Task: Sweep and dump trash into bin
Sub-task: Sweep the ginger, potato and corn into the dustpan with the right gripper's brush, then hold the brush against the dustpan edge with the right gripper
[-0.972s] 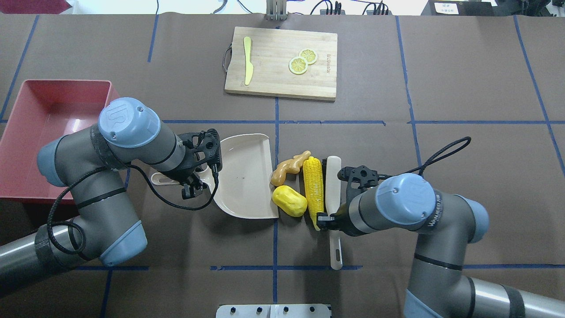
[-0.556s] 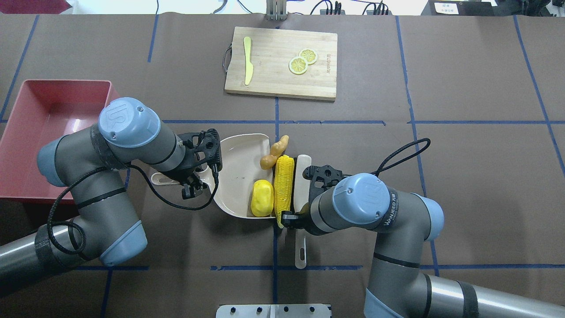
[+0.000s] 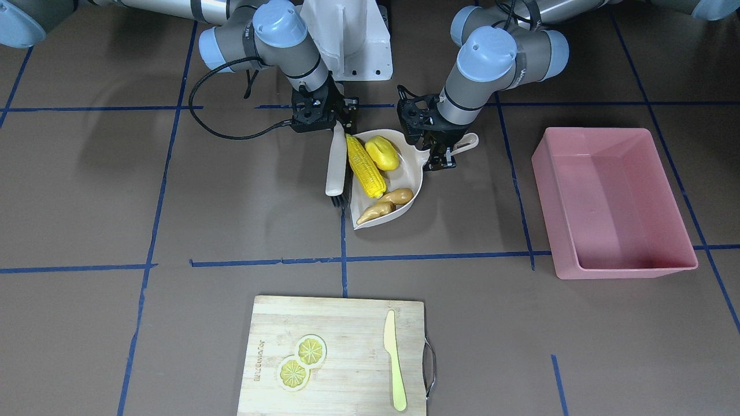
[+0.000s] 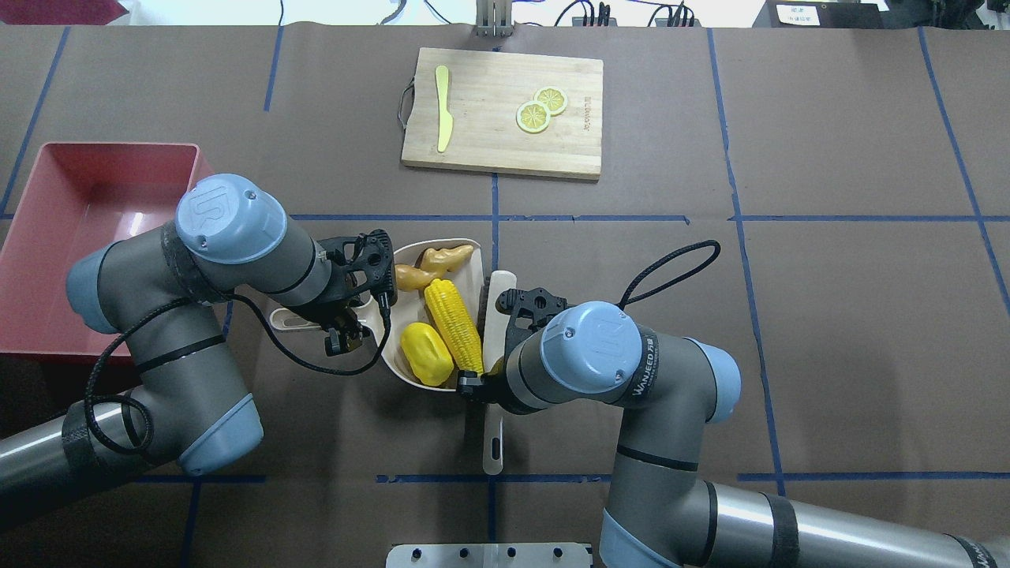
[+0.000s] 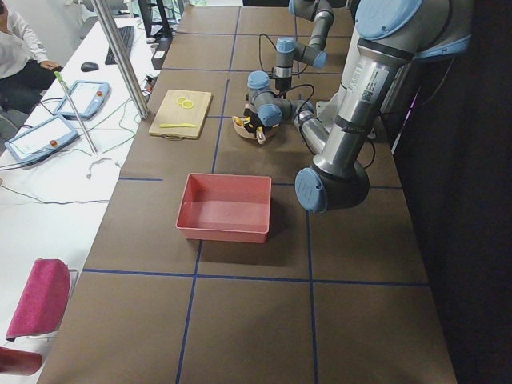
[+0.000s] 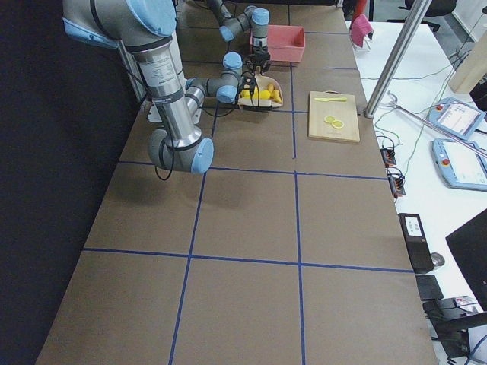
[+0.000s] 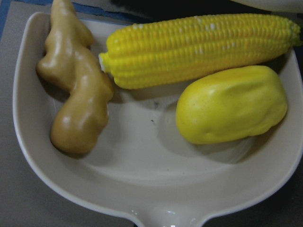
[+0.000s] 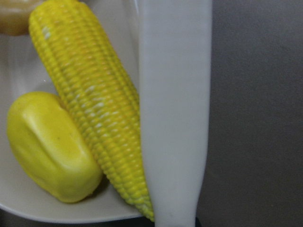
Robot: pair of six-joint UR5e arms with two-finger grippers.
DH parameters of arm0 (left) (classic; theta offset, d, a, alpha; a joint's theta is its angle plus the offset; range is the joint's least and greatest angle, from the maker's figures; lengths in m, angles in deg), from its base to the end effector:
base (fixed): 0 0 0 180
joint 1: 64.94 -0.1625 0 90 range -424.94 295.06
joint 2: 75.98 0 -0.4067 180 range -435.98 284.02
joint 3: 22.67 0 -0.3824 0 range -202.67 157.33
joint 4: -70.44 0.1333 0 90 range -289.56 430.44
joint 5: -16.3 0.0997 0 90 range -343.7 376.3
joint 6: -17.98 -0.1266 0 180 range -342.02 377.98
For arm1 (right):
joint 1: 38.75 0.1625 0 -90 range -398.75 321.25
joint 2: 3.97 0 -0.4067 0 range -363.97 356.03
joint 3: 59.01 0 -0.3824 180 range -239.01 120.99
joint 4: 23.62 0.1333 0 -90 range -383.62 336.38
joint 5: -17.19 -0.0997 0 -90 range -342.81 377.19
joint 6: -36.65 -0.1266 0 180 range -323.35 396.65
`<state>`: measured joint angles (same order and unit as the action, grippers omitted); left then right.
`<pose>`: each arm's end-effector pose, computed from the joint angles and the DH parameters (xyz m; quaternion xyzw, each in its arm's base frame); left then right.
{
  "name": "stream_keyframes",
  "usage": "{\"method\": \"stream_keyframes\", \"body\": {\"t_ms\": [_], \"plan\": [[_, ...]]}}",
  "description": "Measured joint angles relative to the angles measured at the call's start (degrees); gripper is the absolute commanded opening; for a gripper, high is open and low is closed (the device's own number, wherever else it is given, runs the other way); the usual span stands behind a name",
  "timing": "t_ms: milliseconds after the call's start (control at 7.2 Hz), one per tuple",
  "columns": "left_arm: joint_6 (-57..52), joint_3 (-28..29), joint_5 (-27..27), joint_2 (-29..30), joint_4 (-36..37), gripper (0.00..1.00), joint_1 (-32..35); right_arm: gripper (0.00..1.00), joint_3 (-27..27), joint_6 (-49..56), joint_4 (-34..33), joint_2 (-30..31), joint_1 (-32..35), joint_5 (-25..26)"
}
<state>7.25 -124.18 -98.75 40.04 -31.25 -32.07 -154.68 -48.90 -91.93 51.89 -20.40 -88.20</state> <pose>0.4889 -0.4108 0.2944 0.2960 0.3414 0.5703 0.6860 -0.6110 -0.3077 0.2249 -0.0127 -0.5194 0.0351 0.8537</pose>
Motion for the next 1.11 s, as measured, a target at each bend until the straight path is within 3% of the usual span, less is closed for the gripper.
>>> {"method": "stream_keyframes", "body": {"t_ms": [1111], "plan": [[0.0,0.0,0.01,0.0,0.0,0.0,0.0,0.0,2.05,-0.13,-0.84,-4.04,-0.15,0.1]]}}
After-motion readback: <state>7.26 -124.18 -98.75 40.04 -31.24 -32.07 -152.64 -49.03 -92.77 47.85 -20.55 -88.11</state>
